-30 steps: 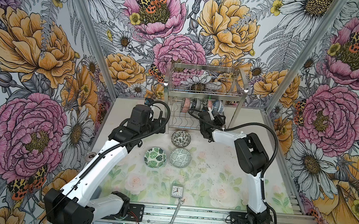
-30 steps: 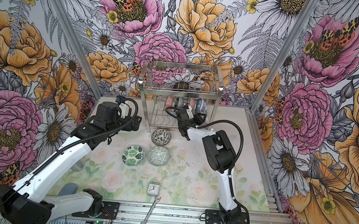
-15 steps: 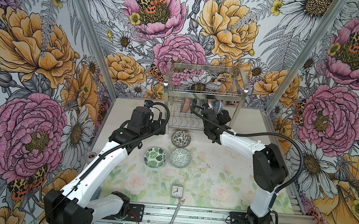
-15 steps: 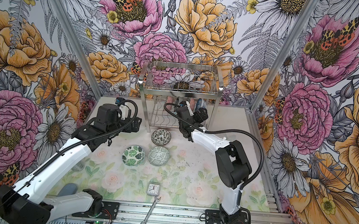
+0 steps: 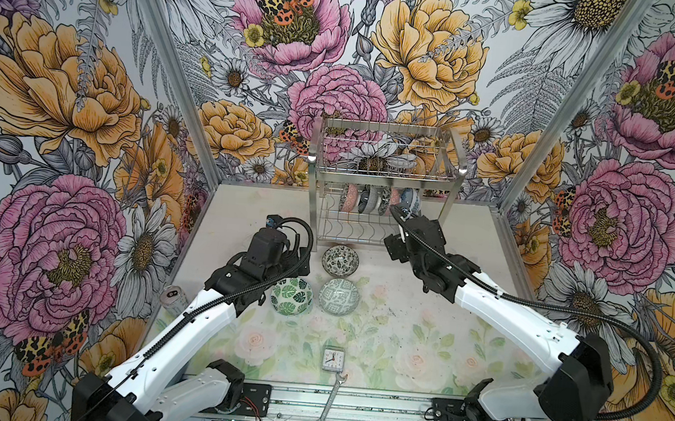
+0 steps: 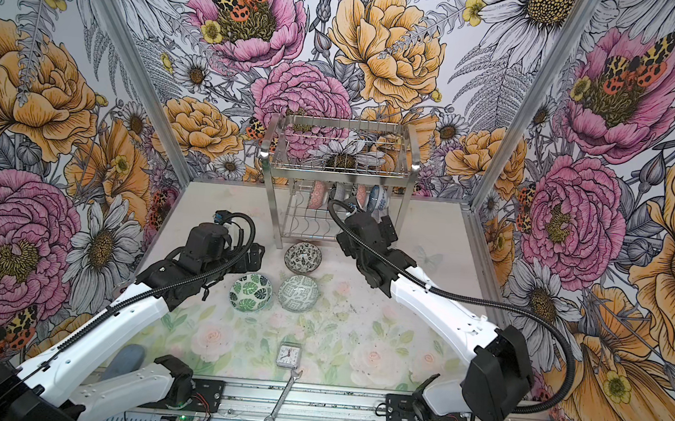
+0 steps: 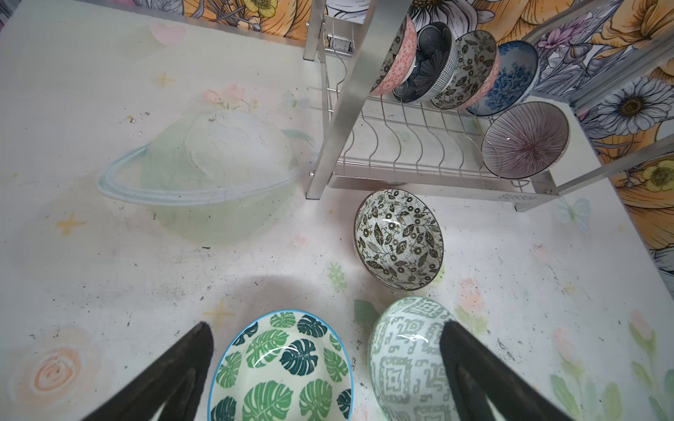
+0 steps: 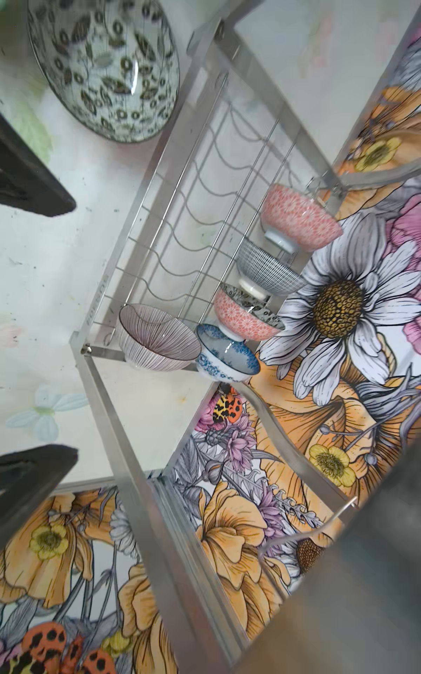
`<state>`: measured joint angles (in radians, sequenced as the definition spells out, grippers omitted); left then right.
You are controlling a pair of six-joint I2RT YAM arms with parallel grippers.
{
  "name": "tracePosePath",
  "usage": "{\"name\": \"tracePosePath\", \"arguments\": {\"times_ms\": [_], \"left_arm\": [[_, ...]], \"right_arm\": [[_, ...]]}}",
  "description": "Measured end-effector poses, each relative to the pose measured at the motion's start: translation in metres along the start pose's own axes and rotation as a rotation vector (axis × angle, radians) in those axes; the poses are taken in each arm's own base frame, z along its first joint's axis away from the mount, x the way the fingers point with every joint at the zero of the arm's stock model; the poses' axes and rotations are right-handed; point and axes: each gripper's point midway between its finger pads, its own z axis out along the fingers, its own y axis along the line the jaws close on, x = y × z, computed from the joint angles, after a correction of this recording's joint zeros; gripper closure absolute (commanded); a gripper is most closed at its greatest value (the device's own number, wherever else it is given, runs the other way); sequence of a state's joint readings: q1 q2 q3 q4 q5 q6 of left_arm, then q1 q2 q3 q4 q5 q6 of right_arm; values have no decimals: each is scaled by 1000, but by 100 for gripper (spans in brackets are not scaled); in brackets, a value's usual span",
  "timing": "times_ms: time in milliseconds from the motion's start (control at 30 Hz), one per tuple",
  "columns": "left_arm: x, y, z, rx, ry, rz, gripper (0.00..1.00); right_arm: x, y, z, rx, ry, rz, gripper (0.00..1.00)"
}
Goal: Load the bowls into the dish rack
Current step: 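Open the right gripper and withdraw it while left gripper reaches toward the black-leaf bowl, then lower the left gripper onto the black-leaf bowl rim and close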
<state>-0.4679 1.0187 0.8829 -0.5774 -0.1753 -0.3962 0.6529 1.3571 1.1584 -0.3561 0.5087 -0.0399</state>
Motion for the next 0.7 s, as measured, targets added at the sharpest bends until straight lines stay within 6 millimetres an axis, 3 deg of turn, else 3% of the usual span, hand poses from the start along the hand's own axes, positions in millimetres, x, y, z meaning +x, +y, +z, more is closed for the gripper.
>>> {"name": "tracePosePath", "arguments": {"times_ms": [133,233,367,700], "left_arm": [[7,-2,5,-18,12,-8,1],[12,-3,11,-35,27,-13,1],[25,-6,24,-48,49,-18,1],[40,-7,64,-61,70,-38,1]], "right_arm": [[-13,-2,-27,-91,-63,86,0],[-17,-1,-34,-138,-82,121,0],[-14,-2,-32,-191,-68,168,0],[-7,-34,-26,-138,-46,323,0]]}}
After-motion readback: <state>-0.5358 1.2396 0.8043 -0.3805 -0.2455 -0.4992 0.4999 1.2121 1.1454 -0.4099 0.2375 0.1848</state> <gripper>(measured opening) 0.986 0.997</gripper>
